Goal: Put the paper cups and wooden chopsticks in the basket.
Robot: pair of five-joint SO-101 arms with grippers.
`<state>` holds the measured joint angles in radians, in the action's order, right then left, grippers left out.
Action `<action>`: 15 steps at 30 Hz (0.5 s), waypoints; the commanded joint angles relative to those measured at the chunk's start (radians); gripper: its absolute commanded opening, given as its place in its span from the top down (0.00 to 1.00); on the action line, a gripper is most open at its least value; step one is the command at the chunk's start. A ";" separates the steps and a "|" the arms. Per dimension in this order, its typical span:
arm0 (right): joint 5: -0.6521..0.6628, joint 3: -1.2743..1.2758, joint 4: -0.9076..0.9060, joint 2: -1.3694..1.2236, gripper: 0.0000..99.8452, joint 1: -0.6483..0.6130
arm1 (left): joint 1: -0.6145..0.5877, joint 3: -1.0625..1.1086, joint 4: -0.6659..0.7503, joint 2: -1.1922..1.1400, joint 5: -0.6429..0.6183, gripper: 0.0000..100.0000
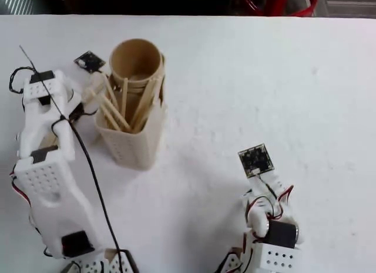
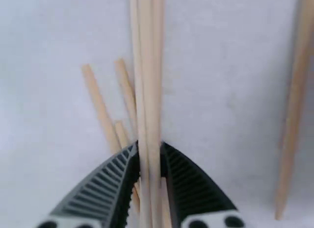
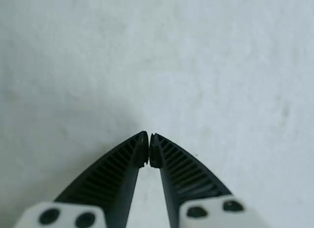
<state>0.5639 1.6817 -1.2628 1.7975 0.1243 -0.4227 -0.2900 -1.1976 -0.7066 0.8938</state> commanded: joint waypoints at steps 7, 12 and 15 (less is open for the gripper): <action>0.003 0.009 0.016 0.007 0.98 0.004 | -0.099 0.011 -0.186 0.163 0.000 0.98; 0.003 0.009 0.016 0.007 0.98 0.004 | -0.124 0.012 -0.331 0.263 -0.066 0.98; 0.003 0.009 0.016 0.007 0.98 0.004 | -0.156 0.031 -0.342 0.260 -0.149 0.98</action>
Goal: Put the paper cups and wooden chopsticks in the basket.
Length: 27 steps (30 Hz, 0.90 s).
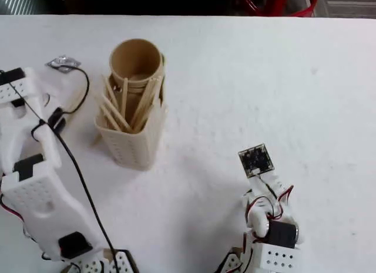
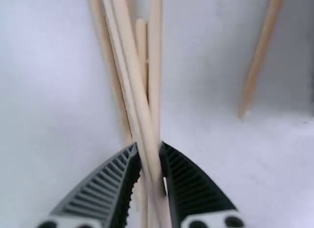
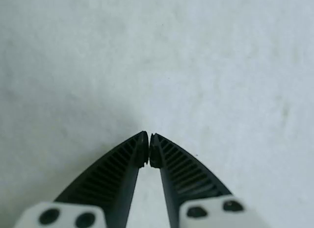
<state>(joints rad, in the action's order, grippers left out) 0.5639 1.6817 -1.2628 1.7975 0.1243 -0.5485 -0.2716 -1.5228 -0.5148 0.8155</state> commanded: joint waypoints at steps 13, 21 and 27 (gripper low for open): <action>0.003 0.009 0.016 0.007 0.98 0.004 | -0.125 0.209 0.169 0.081 0.074 0.88; 0.003 0.009 0.016 0.007 0.98 0.004 | -0.122 -0.002 0.031 0.082 0.077 0.89; 0.003 0.009 0.016 0.007 0.98 0.004 | -0.156 -0.017 0.037 0.111 0.081 0.91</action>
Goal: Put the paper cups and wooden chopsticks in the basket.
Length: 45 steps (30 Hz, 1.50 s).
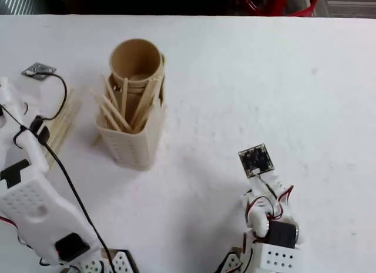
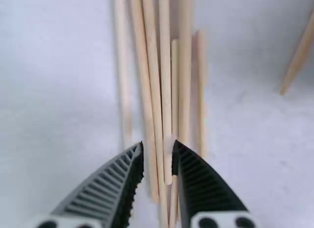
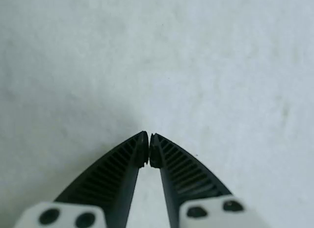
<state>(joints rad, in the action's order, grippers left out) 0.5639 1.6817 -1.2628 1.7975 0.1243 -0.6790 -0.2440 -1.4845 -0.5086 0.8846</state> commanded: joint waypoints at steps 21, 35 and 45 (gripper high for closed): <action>0.003 0.009 0.016 0.007 0.98 0.004 | -0.010 1.154 0.559 1.285 0.063 0.94; 0.003 0.009 0.016 0.007 0.98 0.004 | 0.090 0.726 0.370 0.553 0.101 0.81; 0.003 0.009 0.016 0.007 0.98 0.004 | 0.091 0.598 0.408 0.374 0.101 0.81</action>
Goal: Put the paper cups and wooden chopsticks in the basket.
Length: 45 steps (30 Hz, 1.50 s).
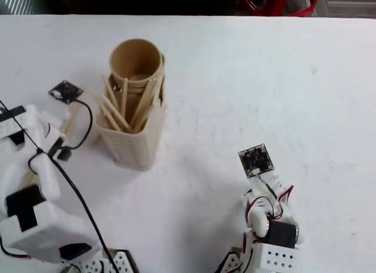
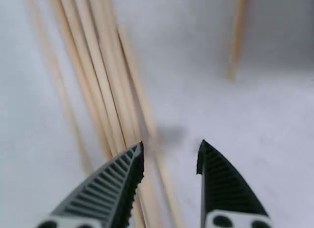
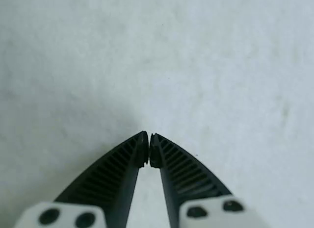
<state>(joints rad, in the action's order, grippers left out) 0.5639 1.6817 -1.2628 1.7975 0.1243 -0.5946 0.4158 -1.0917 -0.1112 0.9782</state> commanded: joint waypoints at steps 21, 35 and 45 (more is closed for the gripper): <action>0.003 0.009 0.016 0.007 0.98 0.004 | -0.018 -0.170 0.058 -0.166 0.006 0.81; 0.003 0.009 0.016 0.007 0.98 0.004 | -0.033 -0.170 0.072 -0.168 0.009 0.81; 0.003 0.009 0.016 0.007 0.98 0.004 | -0.056 -0.160 0.071 -0.174 0.043 0.81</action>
<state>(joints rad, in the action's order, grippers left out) 0.5639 1.6817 -1.2628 1.7975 0.1243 -0.6329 0.2931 -1.0334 -0.2846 1.0058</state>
